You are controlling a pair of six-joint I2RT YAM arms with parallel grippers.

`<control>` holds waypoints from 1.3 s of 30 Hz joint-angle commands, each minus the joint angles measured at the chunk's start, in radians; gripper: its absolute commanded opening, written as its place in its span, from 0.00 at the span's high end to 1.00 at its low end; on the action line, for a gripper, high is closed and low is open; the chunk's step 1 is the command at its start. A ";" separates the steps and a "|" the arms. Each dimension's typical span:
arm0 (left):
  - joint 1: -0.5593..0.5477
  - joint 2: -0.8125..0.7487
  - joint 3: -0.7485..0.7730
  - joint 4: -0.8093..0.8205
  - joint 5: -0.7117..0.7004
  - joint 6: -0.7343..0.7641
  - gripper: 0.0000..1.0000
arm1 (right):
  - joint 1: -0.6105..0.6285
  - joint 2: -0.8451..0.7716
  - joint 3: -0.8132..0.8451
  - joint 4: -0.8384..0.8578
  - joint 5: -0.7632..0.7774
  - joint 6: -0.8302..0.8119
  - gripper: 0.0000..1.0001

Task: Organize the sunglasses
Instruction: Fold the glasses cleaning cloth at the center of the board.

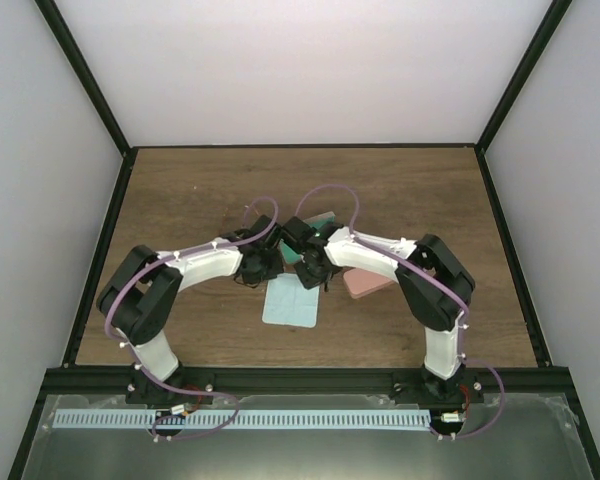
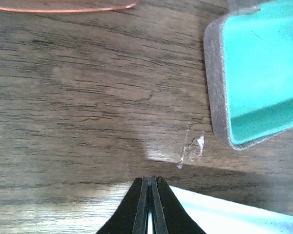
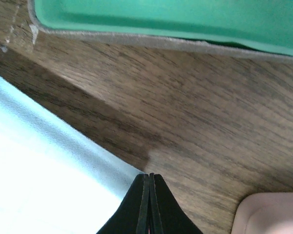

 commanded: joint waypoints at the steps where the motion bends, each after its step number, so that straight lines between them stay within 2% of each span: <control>1: -0.054 0.010 -0.006 -0.042 -0.011 -0.009 0.96 | -0.029 0.052 0.111 0.077 0.027 -0.036 0.99; 10: -0.053 0.008 -0.013 -0.041 -0.010 -0.012 0.96 | -0.030 0.071 0.127 0.137 0.010 -0.103 0.99; 21: -0.054 -0.021 -0.012 -0.047 -0.022 0.005 0.96 | -0.029 -0.019 0.070 0.135 -0.067 -0.094 0.99; 39: -0.053 -0.061 -0.062 -0.076 -0.034 0.016 0.96 | -0.006 -0.083 0.024 0.127 -0.097 -0.073 0.99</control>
